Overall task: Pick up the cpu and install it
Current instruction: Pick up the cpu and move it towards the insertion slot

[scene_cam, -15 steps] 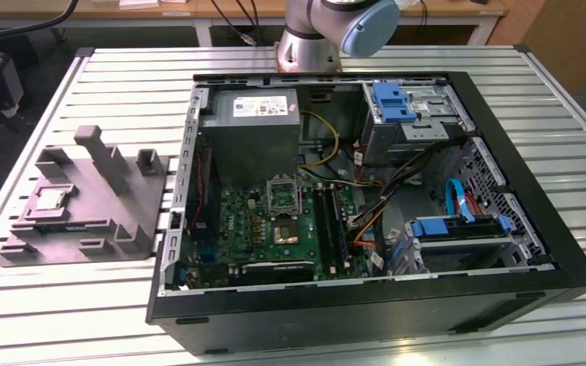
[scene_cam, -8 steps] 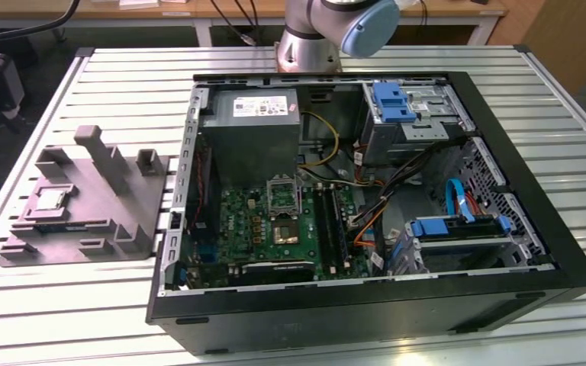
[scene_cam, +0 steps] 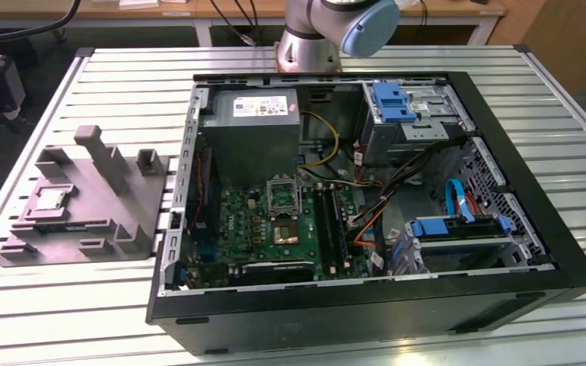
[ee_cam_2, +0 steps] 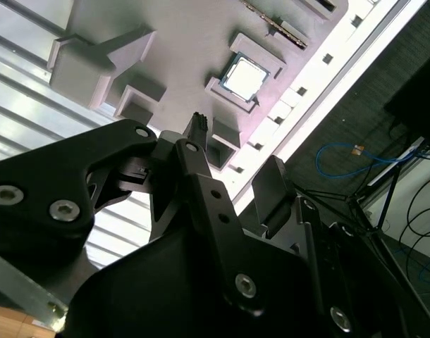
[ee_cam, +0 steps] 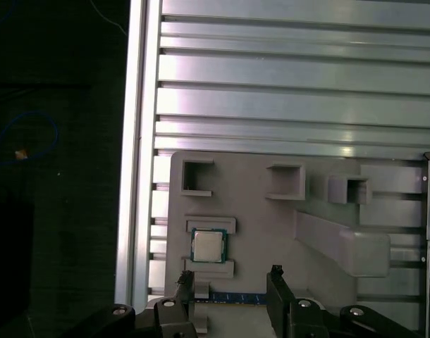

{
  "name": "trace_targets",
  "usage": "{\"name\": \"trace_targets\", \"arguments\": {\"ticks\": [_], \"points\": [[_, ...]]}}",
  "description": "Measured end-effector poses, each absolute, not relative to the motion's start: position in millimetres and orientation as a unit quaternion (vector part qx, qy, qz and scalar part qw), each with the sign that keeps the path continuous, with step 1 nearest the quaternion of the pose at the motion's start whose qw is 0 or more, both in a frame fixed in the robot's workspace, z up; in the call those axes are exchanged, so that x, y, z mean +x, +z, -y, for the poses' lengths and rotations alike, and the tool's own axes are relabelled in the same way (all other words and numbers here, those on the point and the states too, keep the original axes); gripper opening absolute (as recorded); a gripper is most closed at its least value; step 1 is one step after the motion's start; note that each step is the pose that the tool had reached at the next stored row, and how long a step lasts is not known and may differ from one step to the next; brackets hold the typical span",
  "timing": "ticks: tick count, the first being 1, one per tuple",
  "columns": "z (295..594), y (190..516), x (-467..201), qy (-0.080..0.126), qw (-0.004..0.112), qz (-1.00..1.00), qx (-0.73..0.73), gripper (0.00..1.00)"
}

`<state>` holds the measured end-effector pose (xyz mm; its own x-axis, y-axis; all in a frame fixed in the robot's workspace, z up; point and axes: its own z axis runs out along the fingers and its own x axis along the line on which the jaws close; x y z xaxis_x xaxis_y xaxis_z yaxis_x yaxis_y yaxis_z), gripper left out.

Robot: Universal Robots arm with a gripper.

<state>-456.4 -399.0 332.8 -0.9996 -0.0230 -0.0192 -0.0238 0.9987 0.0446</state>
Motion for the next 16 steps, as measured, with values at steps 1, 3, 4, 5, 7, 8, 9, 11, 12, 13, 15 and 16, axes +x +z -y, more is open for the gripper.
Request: {"name": "trace_targets", "arguments": {"ticks": [1,3,4,5,7,8,9,11,12,13,15,16], "points": [[399.0,332.5,-456.4,0.022,0.009,-1.0,-0.012,0.53],[399.0,331.9,-456.4,0.022,0.009,-1.0,-0.012,0.53],[399.0,331.5,-456.4,0.022,0.009,-1.0,-0.012,0.53],[399.0,331.2,-456.4,0.022,0.009,-1.0,-0.012,0.53],[399.0,330.4,-456.4,0.022,0.009,-1.0,-0.012,0.53],[399.1,329.9,-456.4,0.022,0.009,-1.0,-0.012,0.53],[399.1,329.4,-456.4,0.022,0.009,-1.0,-0.012,0.53],[399.1,328.4,-456.4,0.022,0.009,-1.0,-0.012,0.53],[399.1,327.9,-456.4,0.022,0.009,-1.0,-0.012,0.53],[399.1,327.4,-456.4,0.022,0.009,-1.0,-0.012,0.53],[399.1,326.5,-456.4,0.022,0.009,-1.0,-0.012,0.53],[399.1,326.2,-456.4,0.022,0.009,-1.0,-0.012,0.53]]}}
